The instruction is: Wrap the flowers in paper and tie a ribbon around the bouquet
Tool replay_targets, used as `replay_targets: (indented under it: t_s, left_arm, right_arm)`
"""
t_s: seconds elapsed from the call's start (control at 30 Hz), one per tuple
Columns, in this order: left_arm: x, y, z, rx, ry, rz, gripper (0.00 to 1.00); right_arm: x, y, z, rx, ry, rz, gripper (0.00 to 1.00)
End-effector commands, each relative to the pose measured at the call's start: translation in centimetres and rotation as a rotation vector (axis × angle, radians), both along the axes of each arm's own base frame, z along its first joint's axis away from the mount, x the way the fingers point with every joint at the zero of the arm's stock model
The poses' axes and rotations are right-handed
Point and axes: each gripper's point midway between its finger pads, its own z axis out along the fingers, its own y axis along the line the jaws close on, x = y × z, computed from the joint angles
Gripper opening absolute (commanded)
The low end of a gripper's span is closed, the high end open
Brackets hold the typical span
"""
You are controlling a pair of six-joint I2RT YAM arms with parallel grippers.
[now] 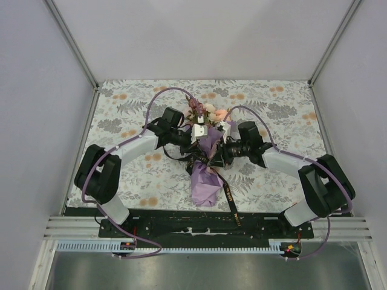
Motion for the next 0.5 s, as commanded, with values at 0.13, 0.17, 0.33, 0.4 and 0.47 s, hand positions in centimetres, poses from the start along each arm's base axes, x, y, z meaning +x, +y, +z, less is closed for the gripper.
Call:
replay_targets:
  t_s: [0.13,0.17,0.33,0.4,0.47]
  left_arm:
    - [-0.6,-1.2,2.7,-0.082,-0.122,-0.105,0.02]
    - [-0.8,-1.3,2.7,-0.08,-0.124,-0.115,0.02]
    - [-1.1,-1.6,2.7,-0.078,-0.136,-0.131,0.02]
    - [-1.3,-1.7,2.7,-0.077,-0.141,-0.136,0.02]
    - [-1.4,-1.9,2.8,-0.081,-0.147,-0.145,0.02]
  right_arm:
    - [2.2,0.6,3.9,0.08,-0.006,-0.022,0.43]
    - [2.4,0.6,4.0,0.081,-0.008,-0.022,0.46]
    - [2.9,1.0,4.0,0.09,0.005,-0.024,0.48]
    - [3.3,1.2,3.7,0.089,0.021,-0.033,0.47]
    - [3.7,1.3,3.0,0.075,0.03,-0.046,0.47]
